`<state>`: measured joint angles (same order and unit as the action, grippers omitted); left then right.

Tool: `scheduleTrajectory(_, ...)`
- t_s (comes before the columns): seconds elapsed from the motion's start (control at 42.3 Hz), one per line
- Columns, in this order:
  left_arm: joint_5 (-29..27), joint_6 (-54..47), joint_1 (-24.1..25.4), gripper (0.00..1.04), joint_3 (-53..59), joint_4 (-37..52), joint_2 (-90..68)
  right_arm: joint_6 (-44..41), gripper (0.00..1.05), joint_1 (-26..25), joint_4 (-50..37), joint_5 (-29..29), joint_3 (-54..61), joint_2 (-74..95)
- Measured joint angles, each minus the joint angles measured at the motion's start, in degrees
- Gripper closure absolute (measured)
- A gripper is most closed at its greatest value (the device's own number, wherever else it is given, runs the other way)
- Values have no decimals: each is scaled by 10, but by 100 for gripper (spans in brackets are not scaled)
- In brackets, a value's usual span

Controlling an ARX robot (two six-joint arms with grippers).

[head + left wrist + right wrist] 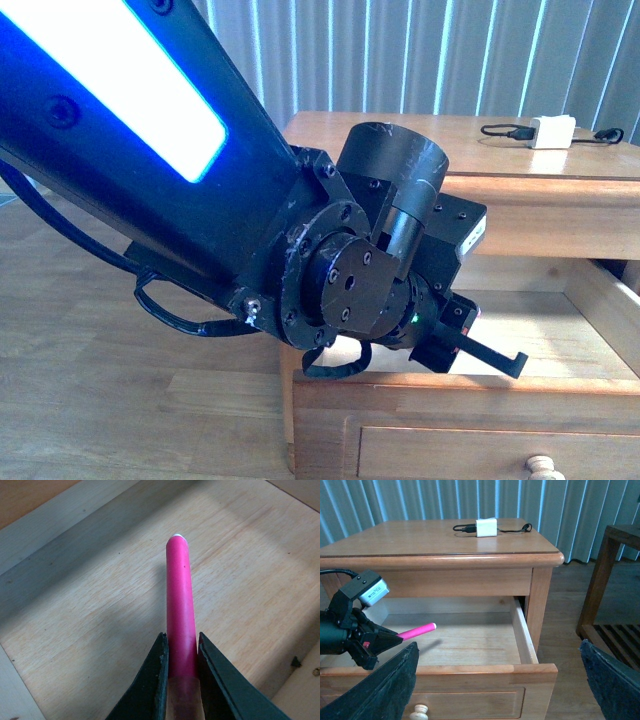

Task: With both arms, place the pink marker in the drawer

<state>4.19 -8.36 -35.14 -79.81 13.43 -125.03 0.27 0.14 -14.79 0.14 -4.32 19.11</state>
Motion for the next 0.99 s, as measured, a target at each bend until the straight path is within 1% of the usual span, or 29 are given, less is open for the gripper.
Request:
scheduleTrajectory(0.047, -7, 3, -1, 90, -2, 2, -3, 0, 9, 0, 0, 0, 0, 0)
scheduleTrajectory(0.071, -9, 6, -2, 88, -2, 2, -3, 0, 9, 0, 0, 0, 0, 0)
scheduleTrajectory(0.165, -13, 5, -4, 74, -2, 10, -3, 0, 9, 0, 0, 0, 0, 0)
scheduleTrajectory(0.189, -13, 4, -5, 72, -2, 11, -3, 0, 9, 0, 0, 0, 0, 0)
scheduleTrajectory(0.236, -18, 0, -6, 65, 2, 19, -1, 0, 9, 0, 0, 0, 0, 0)
scheduleTrajectory(0.449, -73, -17, -6, 40, 33, 42, 33, 0, 9, 0, 0, 0, 0, 0)
scheduleTrajectory(0.52, -89, -17, -5, 29, 54, 60, 64, 0, 9, 0, 0, 0, 0, 0)
scheduleTrajectory(0.638, -114, -15, 2, 6, 113, 101, 160, 0, 9, 0, 0, 0, 0, 0)
scheduleTrajectory(0.661, -117, -15, 4, 4, 123, 106, 177, 0, 9, 0, 0, 0, 0, 0)
scheduleTrajectory(0.732, -124, -13, 16, 7, 170, 120, 245, 0, 9, 0, 0, 0, 0, 0)
scheduleTrajectory(0.827, -126, -1, 42, 6, 233, 130, 332, 0, 9, 0, 0, 0, 0, 0)
scheduleTrajectory(0.898, -120, 27, 75, 6, 286, 129, 409, 0, 9, 0, 0, 0, 0, 0)
scheduleTrajectory(0.945, -105, 54, 104, 6, 323, 118, 471, 0, 9, 0, 0, 0, 0, 0)
scheduleTrajectory(0.992, -105, 78, 133, 6, 360, 105, 536, 0, 9, 0, 0, 0, 0, 0)
